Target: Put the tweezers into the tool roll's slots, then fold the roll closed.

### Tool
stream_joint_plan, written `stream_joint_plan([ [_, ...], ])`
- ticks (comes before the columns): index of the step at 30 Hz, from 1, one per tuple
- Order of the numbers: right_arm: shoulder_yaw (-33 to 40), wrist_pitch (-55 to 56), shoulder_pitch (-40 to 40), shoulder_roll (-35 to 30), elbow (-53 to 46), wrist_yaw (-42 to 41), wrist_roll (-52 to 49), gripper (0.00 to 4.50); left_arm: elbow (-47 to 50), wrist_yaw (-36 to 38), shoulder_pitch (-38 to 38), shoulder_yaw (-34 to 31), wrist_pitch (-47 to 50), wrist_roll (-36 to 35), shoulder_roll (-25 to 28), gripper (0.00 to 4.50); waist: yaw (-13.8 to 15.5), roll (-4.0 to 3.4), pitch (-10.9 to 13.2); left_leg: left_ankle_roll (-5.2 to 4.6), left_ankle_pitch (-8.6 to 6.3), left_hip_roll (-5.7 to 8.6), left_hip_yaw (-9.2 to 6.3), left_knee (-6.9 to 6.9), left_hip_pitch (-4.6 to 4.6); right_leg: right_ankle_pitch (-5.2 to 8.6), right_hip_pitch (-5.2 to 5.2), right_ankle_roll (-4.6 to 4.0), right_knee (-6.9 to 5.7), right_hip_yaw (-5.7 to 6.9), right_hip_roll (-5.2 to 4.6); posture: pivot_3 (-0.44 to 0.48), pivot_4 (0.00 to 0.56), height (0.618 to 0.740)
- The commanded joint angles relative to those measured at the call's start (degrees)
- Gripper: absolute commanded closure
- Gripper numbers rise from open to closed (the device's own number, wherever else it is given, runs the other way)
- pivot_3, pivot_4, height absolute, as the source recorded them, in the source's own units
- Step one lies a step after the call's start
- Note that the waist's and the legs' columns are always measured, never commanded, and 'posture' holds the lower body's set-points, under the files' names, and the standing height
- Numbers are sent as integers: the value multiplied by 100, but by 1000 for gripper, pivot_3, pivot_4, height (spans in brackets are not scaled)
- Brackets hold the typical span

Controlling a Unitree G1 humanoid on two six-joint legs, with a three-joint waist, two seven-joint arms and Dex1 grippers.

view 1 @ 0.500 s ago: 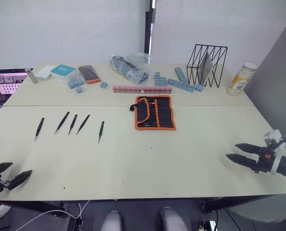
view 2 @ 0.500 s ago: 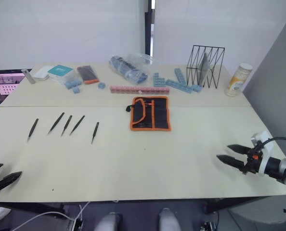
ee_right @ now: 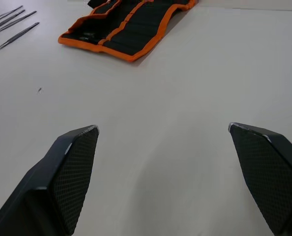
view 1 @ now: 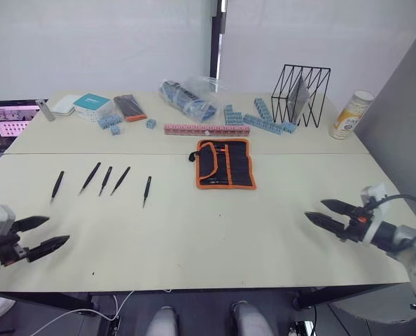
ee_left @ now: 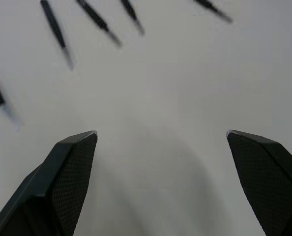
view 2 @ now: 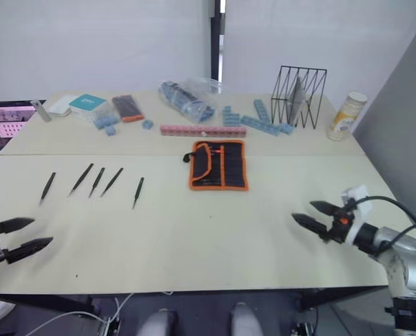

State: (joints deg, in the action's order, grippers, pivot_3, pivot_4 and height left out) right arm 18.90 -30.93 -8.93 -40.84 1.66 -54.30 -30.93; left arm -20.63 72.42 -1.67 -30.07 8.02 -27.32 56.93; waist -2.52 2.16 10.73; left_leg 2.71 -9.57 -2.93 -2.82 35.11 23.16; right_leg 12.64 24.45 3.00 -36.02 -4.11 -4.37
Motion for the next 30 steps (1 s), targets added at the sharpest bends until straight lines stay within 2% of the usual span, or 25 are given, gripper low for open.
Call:
stream_joint_plan([
  [1,-134,-249,-316,462,-868,1092,47,15,771,-71,436,238,303,-255,-61,0,0,0,0,-4,2,0,0,0,1,0,0,0,1,0,0,0,150,737],
  [4,-465,-684,-667,971,-1294,2014,217,15,1448,-210,843,603,628,-352,-163,0,0,0,0,-5,4,0,-1,3,2,-1,-2,1,1,-1,2,0,150,737],
  [8,-475,-1594,-1356,1655,-1374,2605,-491,15,1994,-329,1207,858,1039,-517,-228,0,-16,0,0,-38,24,1,-5,6,9,-7,-2,9,-1,-3,5,0,150,737],
  [11,-555,-2190,-2101,2341,-1246,3535,-560,15,2184,-450,1327,1018,1055,-411,-276,0,-83,-1,1,-38,24,1,-8,-4,9,-32,4,28,-8,-5,9,0,150,737],
  [16,-812,-2436,-3012,3051,-396,4181,-287,15,2406,-649,1348,971,1158,-477,-352,0,-111,-2,1,-40,24,0,-29,-21,12,-36,9,34,-10,0,20,0,150,737],
  [21,-996,-1997,-3549,3553,588,4520,134,15,2813,-809,1108,753,1564,-793,-381,0,-136,-3,2,-40,24,0,-29,-24,19,-37,10,35,-4,1,18,0,150,737],
  [30,-1153,-1355,-4243,4020,2250,4484,624,15,3107,-920,707,705,1626,-769,-501,0,-152,-5,3,-40,24,0,-32,-24,21,-38,17,33,-7,2,20,0,150,737],
])
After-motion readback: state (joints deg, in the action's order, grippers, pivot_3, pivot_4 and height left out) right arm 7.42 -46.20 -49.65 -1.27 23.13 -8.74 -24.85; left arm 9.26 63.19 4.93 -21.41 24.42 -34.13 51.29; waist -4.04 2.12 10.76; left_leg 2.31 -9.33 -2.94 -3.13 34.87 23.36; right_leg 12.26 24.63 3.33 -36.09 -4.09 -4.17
